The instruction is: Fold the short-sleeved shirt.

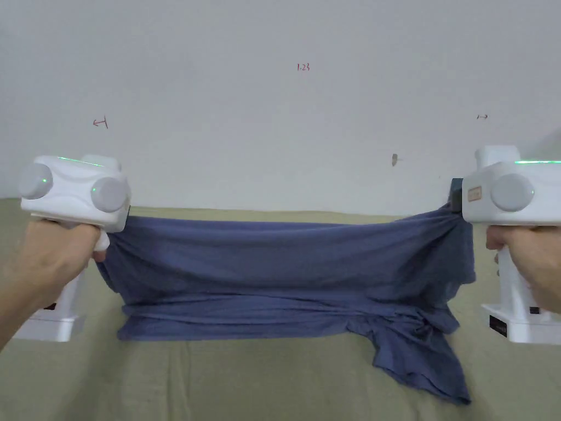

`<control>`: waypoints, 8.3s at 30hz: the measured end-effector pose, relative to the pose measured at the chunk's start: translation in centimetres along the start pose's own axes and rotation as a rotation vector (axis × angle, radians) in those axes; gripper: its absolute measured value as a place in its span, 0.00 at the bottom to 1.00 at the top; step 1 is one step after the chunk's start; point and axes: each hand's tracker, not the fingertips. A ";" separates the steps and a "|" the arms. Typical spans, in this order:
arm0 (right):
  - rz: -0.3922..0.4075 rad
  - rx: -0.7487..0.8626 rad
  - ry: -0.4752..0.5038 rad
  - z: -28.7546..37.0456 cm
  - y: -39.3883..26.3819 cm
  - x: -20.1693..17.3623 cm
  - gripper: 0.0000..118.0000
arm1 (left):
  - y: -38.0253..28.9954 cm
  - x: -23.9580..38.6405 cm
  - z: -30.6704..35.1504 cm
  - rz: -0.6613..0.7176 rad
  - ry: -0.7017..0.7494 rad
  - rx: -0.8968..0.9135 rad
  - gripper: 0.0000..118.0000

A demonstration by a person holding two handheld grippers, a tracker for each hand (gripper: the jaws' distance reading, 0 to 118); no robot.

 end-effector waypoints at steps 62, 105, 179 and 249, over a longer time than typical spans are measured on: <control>-0.180 -0.183 0.122 38.9 -34.9 10.0 0.40 | -39.7 -11.3 33.1 0.151 -0.239 -0.115 0.30; -0.061 -0.262 0.184 31.5 -31.2 9.5 0.04 | -35.2 -10.8 27.5 0.150 -0.321 -0.217 0.03; -0.029 -0.388 0.171 24.8 -31.0 9.0 0.08 | -32.1 -6.6 21.6 0.116 -0.259 -0.298 0.09; 0.087 -0.528 0.108 3.1 -25.4 5.0 0.89 | -24.3 -0.9 5.4 0.011 -0.259 -0.323 0.02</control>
